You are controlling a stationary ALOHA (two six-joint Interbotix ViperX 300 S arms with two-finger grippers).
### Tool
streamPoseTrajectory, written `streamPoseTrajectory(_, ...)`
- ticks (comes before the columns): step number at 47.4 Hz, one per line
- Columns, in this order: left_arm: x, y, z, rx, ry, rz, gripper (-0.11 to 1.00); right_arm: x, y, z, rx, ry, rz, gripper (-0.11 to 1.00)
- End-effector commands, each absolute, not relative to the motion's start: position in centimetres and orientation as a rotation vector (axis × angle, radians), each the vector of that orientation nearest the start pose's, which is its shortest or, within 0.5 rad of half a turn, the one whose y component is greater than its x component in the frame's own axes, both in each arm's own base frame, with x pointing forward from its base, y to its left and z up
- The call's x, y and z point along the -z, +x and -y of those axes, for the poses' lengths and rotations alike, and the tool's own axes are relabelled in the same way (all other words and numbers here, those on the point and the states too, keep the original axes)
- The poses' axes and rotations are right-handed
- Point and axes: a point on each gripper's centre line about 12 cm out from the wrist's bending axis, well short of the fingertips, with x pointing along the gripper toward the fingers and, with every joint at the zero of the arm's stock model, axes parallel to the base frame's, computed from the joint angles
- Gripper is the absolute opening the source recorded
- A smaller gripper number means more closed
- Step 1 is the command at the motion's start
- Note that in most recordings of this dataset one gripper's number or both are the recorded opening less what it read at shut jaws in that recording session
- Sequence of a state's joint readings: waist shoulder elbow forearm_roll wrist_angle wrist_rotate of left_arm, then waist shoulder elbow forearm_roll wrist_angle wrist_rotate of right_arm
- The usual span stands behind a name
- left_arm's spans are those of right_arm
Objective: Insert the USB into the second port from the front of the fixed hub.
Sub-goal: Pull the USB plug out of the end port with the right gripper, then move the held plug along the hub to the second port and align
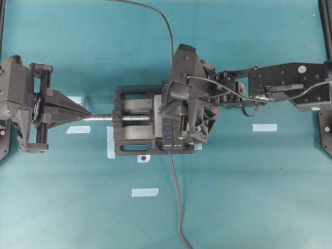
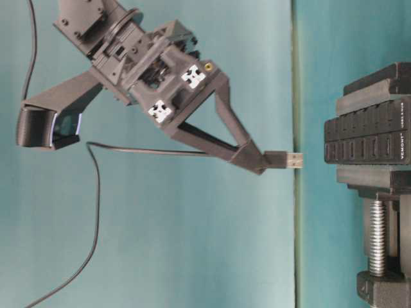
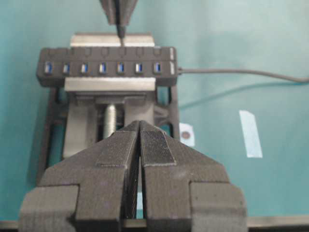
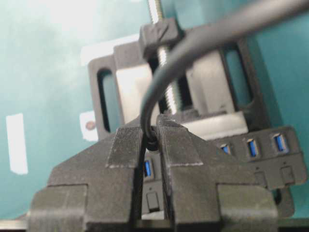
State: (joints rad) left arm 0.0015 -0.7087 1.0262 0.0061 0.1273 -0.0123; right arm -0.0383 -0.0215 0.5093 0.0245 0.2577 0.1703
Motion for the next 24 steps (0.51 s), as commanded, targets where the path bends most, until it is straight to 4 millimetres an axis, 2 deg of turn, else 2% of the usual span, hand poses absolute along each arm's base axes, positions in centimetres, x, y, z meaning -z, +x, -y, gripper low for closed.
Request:
streamPoseTrajectory(1,-25.5,24.3,0.0,-0.004,-0.006,-0.423,0.0,-21.1,40.6,1.1,0.098,0.213,-0.725,0.07)
streamPoseTrajectory(12,-25.5,24.3,0.0,-0.004,-0.006,-0.423,0.0,-19.4,40.5,0.6,0.084,0.196,-0.741,0.07)
streamPoseTrajectory(24,-25.5,24.3,0.0,-0.004,-0.006,-0.423,0.0,-18.9,40.3,0.3,0.075,0.186,-0.717,0.07)
